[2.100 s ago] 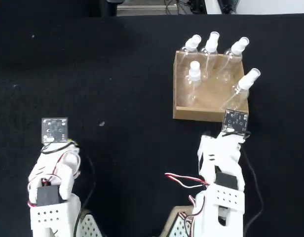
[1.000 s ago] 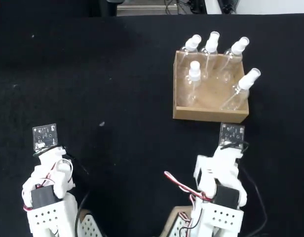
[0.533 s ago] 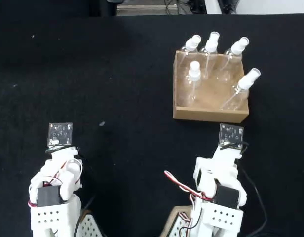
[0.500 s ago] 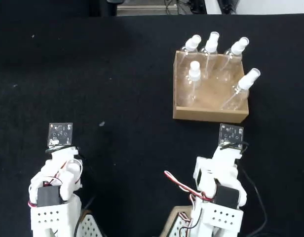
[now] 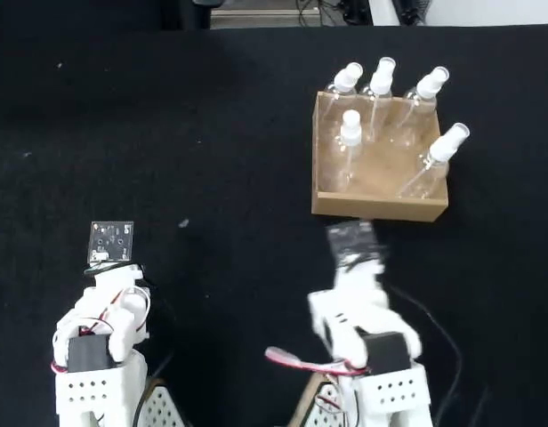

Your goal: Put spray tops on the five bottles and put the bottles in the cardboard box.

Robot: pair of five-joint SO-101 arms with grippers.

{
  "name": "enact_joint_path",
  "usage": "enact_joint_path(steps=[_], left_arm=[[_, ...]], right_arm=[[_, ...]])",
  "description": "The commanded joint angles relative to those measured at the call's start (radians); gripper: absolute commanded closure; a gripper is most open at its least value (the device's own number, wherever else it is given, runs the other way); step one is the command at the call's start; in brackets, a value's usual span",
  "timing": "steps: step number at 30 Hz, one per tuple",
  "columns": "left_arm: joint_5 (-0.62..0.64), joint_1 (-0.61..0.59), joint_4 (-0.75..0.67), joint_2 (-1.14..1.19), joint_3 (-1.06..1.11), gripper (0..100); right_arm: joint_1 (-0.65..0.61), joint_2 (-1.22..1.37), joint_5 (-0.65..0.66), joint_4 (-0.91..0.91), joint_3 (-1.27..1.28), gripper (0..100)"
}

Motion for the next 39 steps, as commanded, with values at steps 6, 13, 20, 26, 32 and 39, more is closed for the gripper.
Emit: enact_joint_path(steps=[6,13,20,26,32,39], left_arm=[[-0.002,0.019,0.008,-0.009,0.018,97],[-0.002,0.028,0.009,-0.009,0.018,97],[-0.002,0.030,0.014,-0.009,0.018,97],[-0.002,0.030,0.015,-0.009,0.018,97],[-0.002,0.022,0.015,-0.009,0.018,97],[-0.002,0.024,0.015,-0.009,0.018,97]], right_arm=[[0.040,-0.079,-0.003,0.002,-0.008,98.8],[0.040,-0.082,-0.005,0.003,-0.008,98.7],[0.040,-0.084,-0.002,0.005,-0.008,98.7],[0.040,-0.084,-0.002,0.005,-0.008,98.7],[0.040,-0.084,-0.002,0.005,-0.008,98.7],[0.040,-0.084,-0.002,0.005,-0.008,98.7]])
